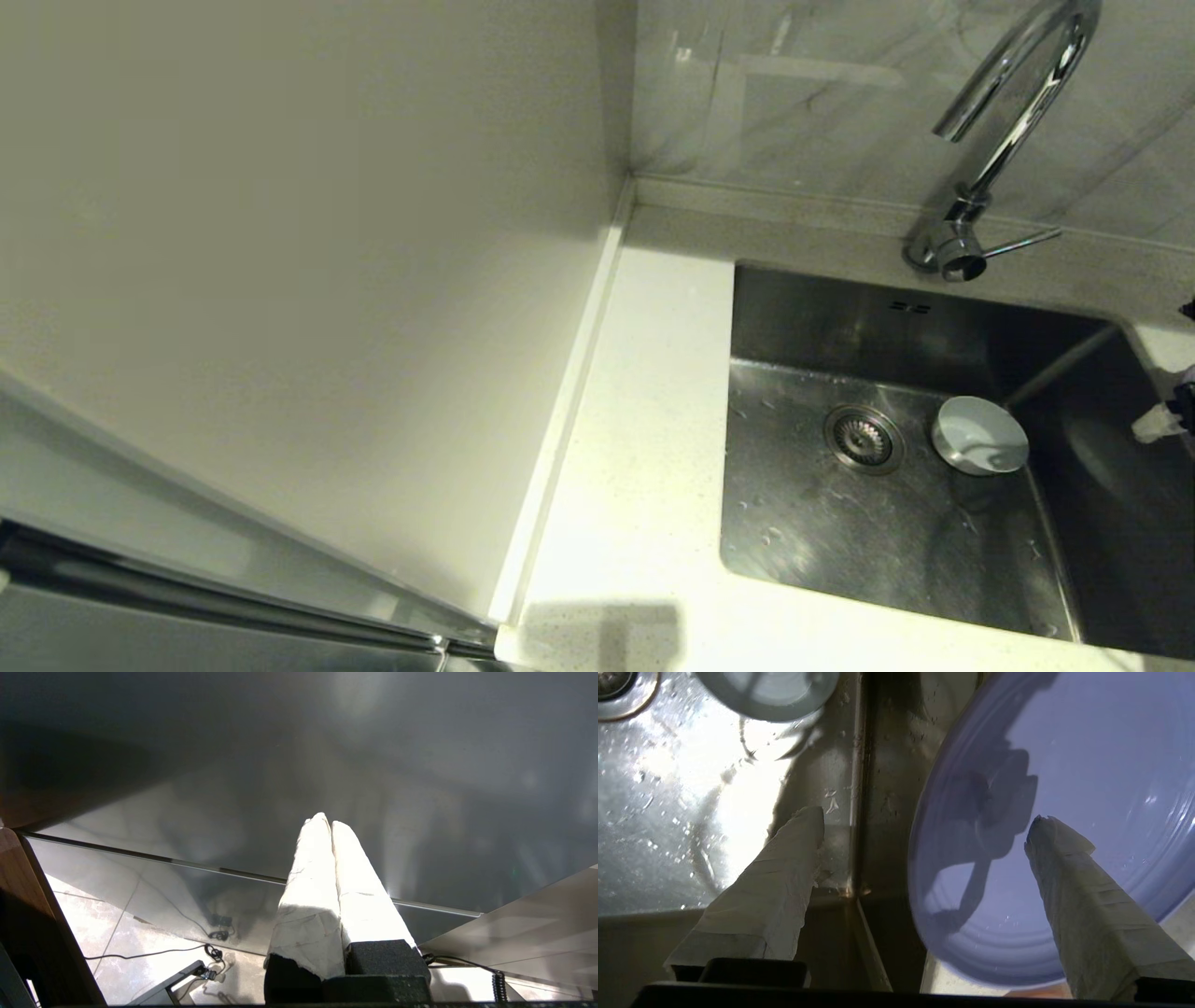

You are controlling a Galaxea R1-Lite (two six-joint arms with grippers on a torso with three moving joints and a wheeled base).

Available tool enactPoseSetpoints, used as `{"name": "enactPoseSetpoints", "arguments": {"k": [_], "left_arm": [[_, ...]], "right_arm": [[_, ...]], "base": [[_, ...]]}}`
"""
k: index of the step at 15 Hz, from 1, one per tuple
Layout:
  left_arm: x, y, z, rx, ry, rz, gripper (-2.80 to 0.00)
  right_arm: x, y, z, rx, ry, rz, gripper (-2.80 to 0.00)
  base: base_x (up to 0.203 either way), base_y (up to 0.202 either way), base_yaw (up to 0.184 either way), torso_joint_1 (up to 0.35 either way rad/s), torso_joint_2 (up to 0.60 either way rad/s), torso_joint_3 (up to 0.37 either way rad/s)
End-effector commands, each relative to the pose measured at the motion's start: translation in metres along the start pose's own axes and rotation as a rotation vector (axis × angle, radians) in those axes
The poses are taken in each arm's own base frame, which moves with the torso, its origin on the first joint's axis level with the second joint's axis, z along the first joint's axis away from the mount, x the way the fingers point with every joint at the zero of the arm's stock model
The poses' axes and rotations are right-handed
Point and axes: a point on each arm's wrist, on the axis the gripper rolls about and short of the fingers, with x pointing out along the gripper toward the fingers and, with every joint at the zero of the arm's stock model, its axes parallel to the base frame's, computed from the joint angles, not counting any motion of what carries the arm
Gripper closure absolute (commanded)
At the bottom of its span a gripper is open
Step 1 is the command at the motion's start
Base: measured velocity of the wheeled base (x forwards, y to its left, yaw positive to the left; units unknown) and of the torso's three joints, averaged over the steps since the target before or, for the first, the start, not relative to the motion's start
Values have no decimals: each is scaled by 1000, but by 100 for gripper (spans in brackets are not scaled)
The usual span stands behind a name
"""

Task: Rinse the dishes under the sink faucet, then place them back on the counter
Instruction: Put a plate into the sink

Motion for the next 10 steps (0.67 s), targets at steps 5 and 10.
{"name": "enactPoseSetpoints", "arguments": {"k": [5,10], "left_arm": [[0,0,-1,0,4,1,0],[0,0,-1,0,4,1,0]], "right_arm": [[12,-9,3,12,16,-29,-280],[19,-18,2,29,28,-44,-280]], "base": [[0,0,0,0,0,0],[0,0,0,0,0,0]]}}
